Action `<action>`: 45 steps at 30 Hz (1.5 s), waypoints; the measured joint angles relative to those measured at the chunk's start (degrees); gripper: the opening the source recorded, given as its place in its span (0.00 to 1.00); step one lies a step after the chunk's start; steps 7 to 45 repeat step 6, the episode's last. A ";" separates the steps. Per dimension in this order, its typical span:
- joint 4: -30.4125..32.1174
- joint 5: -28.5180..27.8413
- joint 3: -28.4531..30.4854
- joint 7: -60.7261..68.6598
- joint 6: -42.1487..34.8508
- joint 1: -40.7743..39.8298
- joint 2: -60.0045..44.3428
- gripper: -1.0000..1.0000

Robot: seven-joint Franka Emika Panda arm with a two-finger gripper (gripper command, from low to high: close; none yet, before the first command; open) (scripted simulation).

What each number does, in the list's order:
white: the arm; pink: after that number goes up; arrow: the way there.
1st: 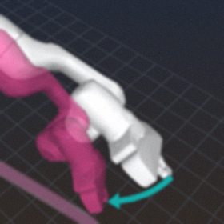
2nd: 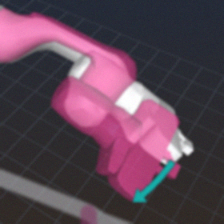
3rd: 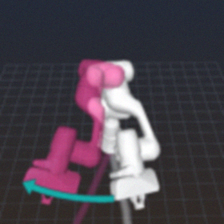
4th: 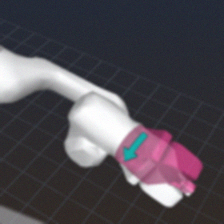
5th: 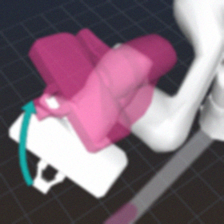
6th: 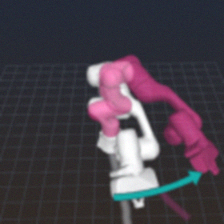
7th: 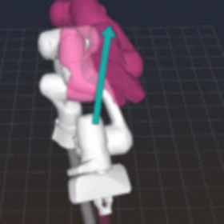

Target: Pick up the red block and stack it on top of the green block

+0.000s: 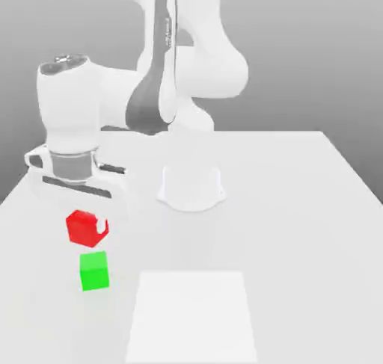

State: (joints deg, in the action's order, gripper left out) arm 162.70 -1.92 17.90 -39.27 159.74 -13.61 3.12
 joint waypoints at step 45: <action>-0.17 6.95 -1.90 4.87 6.57 -0.27 -7.12 1.00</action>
